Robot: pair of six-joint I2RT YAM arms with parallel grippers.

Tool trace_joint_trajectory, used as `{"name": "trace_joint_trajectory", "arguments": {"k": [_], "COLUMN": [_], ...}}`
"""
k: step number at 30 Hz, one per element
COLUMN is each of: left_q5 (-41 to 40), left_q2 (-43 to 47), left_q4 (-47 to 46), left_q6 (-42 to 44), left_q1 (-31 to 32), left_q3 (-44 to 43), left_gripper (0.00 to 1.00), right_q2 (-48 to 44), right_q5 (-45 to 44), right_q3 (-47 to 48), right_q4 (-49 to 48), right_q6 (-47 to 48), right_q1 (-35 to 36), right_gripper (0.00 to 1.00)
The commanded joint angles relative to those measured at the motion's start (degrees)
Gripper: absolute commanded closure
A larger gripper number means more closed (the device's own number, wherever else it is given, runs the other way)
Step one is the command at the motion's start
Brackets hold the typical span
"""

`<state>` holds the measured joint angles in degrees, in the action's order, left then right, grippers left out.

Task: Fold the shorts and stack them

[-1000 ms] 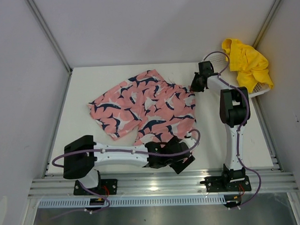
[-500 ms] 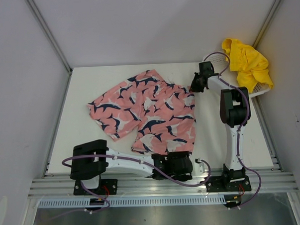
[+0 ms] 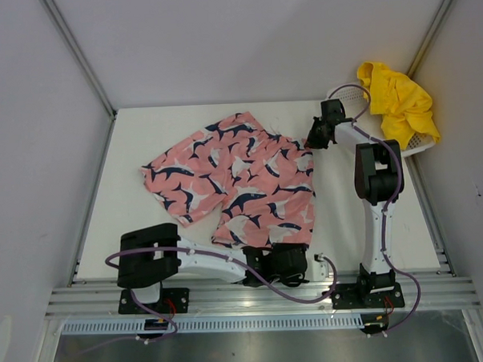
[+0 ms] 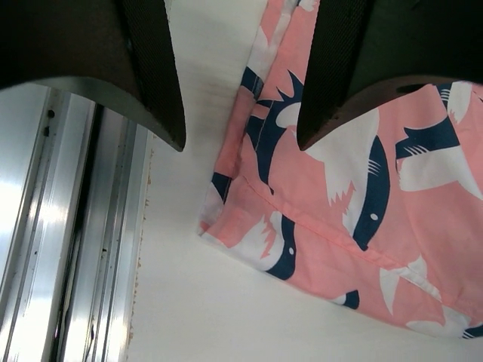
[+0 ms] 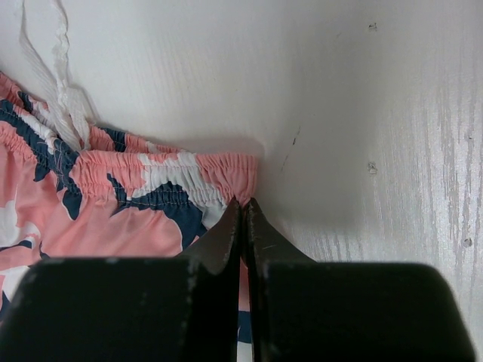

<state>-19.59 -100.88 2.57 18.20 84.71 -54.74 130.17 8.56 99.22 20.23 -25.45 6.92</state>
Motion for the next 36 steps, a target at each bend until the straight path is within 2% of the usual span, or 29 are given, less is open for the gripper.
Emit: {"name": "trace_joint_trajectory", "arguments": {"k": [1, 10, 25, 31, 34, 36], "left_q5": [1.22, 1.31, -1.14, -2.29, -2.55, -2.73], "left_q2": [2.71, 0.25, -3.88, -4.85, -5.46, -6.6], "left_q4": [-4.5, -5.12, -6.26, -7.4, -7.75, -7.58], "left_q6": [1.93, 2.9, 3.25, 2.55, 2.28, 1.93], "left_q1": [-0.42, -0.86, -2.35, -3.14, -3.14, -3.14], "left_q3": [-0.01, -1.42, -3.53, -3.97, -4.41, -5.2], "left_gripper": [0.37, 0.46, 0.47, 0.55, 0.61, 0.69], "right_q2": [-3.08, -2.82, -3.08, -2.99, -3.08, -3.08], "right_q5": [0.93, 1.55, 2.34, 2.6, 2.69, 2.69], "right_q3": [-0.52, -0.43, -0.78, -0.87, -0.87, -0.87], "right_q4": [-0.37, -0.63, -0.8, -0.98, -0.98, -0.98], "right_q6": [-0.3, -0.48, -0.91, -0.91, -1.0, -0.92], "right_q1": [-0.41, -0.68, -1.2, -1.21, -1.2, -1.2], "right_gripper": [0.99, 0.99, 0.99, 0.99, 0.99, 0.99]}}
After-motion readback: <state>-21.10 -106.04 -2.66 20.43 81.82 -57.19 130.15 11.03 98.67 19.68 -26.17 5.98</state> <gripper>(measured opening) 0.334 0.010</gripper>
